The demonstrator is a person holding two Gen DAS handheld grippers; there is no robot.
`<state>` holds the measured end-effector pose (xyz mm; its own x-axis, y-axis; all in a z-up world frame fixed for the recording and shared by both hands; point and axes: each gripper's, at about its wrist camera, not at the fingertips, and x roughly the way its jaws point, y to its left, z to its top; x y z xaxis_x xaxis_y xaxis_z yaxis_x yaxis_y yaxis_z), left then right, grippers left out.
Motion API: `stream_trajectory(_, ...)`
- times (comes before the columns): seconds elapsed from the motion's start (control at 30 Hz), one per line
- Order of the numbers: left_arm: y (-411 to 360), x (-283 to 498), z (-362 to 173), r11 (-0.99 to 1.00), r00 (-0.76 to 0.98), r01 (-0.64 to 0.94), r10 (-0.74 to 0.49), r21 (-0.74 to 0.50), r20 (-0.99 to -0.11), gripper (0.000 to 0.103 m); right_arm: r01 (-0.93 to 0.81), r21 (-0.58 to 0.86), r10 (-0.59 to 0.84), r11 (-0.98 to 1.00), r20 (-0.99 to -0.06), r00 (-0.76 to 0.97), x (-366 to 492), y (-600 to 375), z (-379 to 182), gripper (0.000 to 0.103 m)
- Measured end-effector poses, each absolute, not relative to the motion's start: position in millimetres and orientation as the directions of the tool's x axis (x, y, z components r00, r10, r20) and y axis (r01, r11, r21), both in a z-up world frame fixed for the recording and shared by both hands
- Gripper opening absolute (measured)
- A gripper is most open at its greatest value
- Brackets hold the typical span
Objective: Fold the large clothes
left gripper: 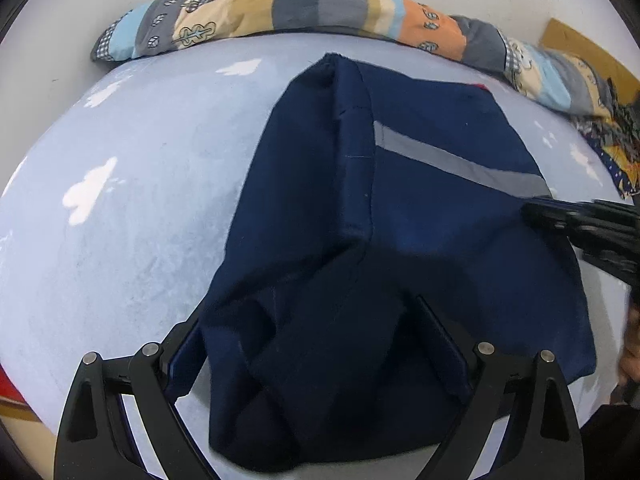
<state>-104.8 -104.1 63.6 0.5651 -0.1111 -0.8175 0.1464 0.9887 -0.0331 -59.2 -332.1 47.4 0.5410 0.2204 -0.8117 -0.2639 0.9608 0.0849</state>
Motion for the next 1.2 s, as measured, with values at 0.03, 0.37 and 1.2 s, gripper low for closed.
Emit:
stream_trajectory(0.03, -104.0, -110.5, 66.4, 0.988, 0.574, 0.151, -0.114, -0.031, -0.811, 0.094, -0.296, 0.109, 0.261, 0.949, -0.796, 0.545, -74.0, -328.3, 62.3, 0.015)
stream_trajectory(0.37, -117.8, -124.6, 70.9, 0.983, 0.595, 0.184, -0.093, 0.022, -0.798, 0.094, -0.411, 0.068, 0.29, 0.909, -0.812, 0.507, -179.1, -307.6, 52.5, 0.016)
stream_trajectory(1.2, -129.5, -125.9, 76.6, 0.98, 0.657, 0.188, -0.072, 0.071, -0.751, 0.095, -0.383, 0.27, 0.442, 0.883, -0.753, 0.488, -168.7, -333.5, 56.1, 0.019)
